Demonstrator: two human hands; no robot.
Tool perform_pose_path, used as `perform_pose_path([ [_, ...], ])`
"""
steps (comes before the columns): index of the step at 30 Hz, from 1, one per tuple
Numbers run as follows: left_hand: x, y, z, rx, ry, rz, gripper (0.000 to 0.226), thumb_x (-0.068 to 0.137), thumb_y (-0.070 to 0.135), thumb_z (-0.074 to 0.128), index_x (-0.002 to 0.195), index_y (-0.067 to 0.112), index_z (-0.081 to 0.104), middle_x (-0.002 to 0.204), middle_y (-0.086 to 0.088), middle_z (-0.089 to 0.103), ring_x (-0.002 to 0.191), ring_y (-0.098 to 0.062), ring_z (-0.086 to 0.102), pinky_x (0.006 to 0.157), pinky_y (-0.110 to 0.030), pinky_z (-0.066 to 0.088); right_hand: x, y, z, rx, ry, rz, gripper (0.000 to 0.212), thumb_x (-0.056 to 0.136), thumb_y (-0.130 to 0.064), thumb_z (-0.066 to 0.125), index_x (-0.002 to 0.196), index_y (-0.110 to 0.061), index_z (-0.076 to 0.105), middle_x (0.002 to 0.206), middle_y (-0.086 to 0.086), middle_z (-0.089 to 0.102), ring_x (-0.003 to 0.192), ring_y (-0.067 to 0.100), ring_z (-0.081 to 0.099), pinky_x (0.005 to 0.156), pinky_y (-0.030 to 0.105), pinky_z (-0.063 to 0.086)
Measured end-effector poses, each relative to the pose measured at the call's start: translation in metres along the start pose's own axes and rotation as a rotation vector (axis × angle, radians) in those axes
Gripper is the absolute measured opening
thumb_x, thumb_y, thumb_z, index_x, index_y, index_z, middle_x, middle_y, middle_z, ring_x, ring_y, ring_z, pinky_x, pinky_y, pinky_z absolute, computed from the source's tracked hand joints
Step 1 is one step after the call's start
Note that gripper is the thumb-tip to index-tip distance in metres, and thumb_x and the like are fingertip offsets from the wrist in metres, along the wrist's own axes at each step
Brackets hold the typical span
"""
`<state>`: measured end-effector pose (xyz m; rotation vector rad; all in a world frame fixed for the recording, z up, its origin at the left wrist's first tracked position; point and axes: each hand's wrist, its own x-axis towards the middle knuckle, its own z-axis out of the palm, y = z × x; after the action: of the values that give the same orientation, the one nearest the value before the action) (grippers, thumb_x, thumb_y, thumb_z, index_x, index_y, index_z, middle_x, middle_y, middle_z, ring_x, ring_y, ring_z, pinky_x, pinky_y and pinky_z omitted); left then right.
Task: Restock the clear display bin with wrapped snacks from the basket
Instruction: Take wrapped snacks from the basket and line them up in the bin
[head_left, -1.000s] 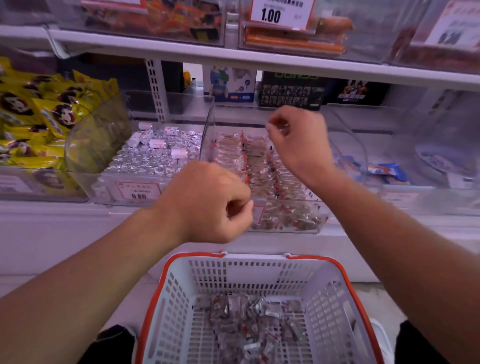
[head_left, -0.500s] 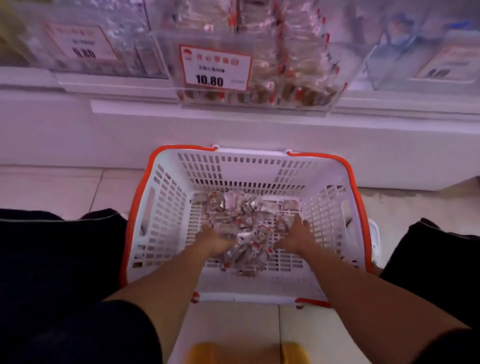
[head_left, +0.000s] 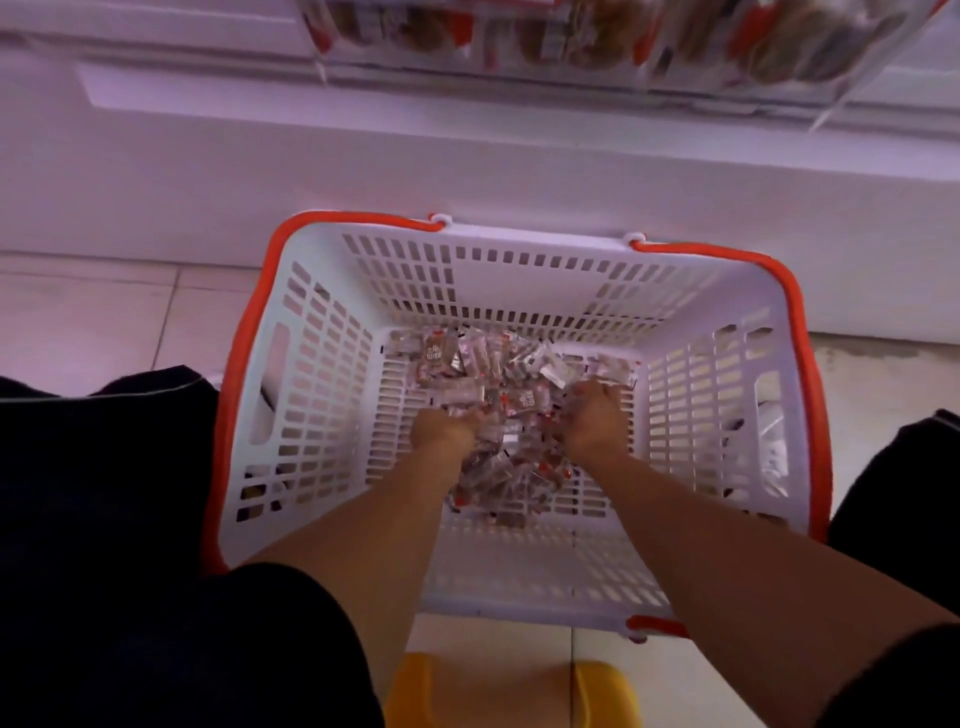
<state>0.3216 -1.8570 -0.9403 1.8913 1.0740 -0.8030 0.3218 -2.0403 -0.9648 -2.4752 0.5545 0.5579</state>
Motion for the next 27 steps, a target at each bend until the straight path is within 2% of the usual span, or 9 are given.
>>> perform_pose_path([
  [2,-0.003,-0.006,0.002,-0.064,-0.007,0.048,0.051,0.083,0.029,0.08,0.124,0.003,0.064,0.088,-0.008,0.073,0.079,-0.013,0.071,0.064,-0.019,0.051,0.0,-0.001,0.0,0.015,-0.01,0.015,0.044,0.079,-0.009,0.07,0.121,-0.012,0.057,0.125,0.015,0.047,0.101,0.033,0.057,0.088,0.032,0.047],
  [5,-0.008,-0.012,0.0,-0.013,0.04,0.126,0.037,0.081,0.025,0.082,0.109,0.008,0.064,0.104,-0.003,0.066,0.093,-0.02,0.063,0.076,-0.025,0.049,0.001,-0.002,-0.004,-0.038,-0.044,0.05,0.05,0.079,-0.01,0.072,0.126,-0.011,0.055,0.131,0.018,0.044,0.108,0.035,0.056,0.093,0.035,0.047],
  [8,-0.016,-0.018,-0.007,-0.037,-0.011,0.173,0.03,0.084,0.026,0.079,0.096,0.018,0.053,0.091,0.003,0.056,0.078,-0.015,0.053,0.064,-0.025,0.039,-0.002,0.0,-0.006,-0.155,-0.109,-0.006,0.046,0.08,-0.004,0.072,0.122,-0.008,0.055,0.136,0.017,0.035,0.104,0.034,0.058,0.095,0.036,0.049],
  [11,-0.02,-0.027,-0.019,-0.057,-0.176,0.19,0.023,0.089,0.025,0.072,0.088,0.016,0.05,0.082,-0.001,0.054,0.073,-0.016,0.052,0.064,-0.028,0.042,-0.007,0.005,-0.009,-0.26,-0.217,-0.056,0.034,0.079,-0.014,0.077,0.107,-0.008,0.06,0.121,0.01,0.048,0.097,0.027,0.06,0.09,0.037,0.054],
  [13,-0.026,-0.029,-0.027,-0.14,-0.31,0.131,0.016,0.093,0.024,0.066,0.095,0.011,0.057,0.082,-0.005,0.064,0.075,-0.019,0.059,0.071,-0.036,0.052,-0.012,0.008,-0.013,-0.164,-0.295,-0.066,0.024,0.076,-0.016,0.078,0.095,-0.012,0.063,0.098,0.006,0.06,0.087,0.022,0.059,0.08,0.032,0.053],
  [16,-0.035,-0.024,-0.038,-0.401,-0.532,0.016,0.012,0.096,0.011,0.061,0.099,0.0,0.066,0.085,-0.014,0.074,0.077,-0.021,0.072,0.079,-0.043,0.061,-0.024,0.004,-0.027,0.01,-0.392,-0.039,0.029,0.076,-0.012,0.08,0.074,-0.02,0.052,0.074,0.0,0.056,0.077,0.021,0.058,0.066,0.029,0.05],
  [20,-0.054,-0.004,-0.059,-0.539,-0.661,-0.006,0.023,0.094,0.003,0.06,0.116,-0.004,0.056,0.107,-0.025,0.067,0.087,-0.037,0.074,0.065,-0.038,0.061,-0.042,-0.019,-0.078,0.335,-0.508,0.045,0.02,0.085,-0.001,0.073,0.092,-0.005,0.054,0.083,0.012,0.062,0.053,0.016,0.063,0.052,0.03,0.056],
  [23,-0.081,0.022,-0.079,-0.348,-0.722,0.115,0.022,0.1,0.014,0.051,0.112,-0.003,0.058,0.099,-0.021,0.073,0.085,-0.033,0.075,0.06,-0.033,0.06,-0.061,-0.057,-0.13,0.54,-0.712,-0.046,0.014,0.095,-0.011,0.063,0.105,-0.002,0.06,0.092,0.014,0.068,0.06,0.013,0.067,0.063,0.03,0.059],
  [27,-0.143,0.072,-0.128,-0.186,-0.664,0.367,0.027,0.102,0.026,0.045,0.102,0.01,0.067,0.073,-0.009,0.073,0.059,-0.02,0.069,0.051,-0.027,0.056,-0.096,-0.116,-0.215,0.747,-0.883,-0.159,0.014,0.091,-0.013,0.06,0.103,-0.006,0.063,0.107,0.008,0.07,0.085,0.022,0.07,0.08,0.033,0.06],
])
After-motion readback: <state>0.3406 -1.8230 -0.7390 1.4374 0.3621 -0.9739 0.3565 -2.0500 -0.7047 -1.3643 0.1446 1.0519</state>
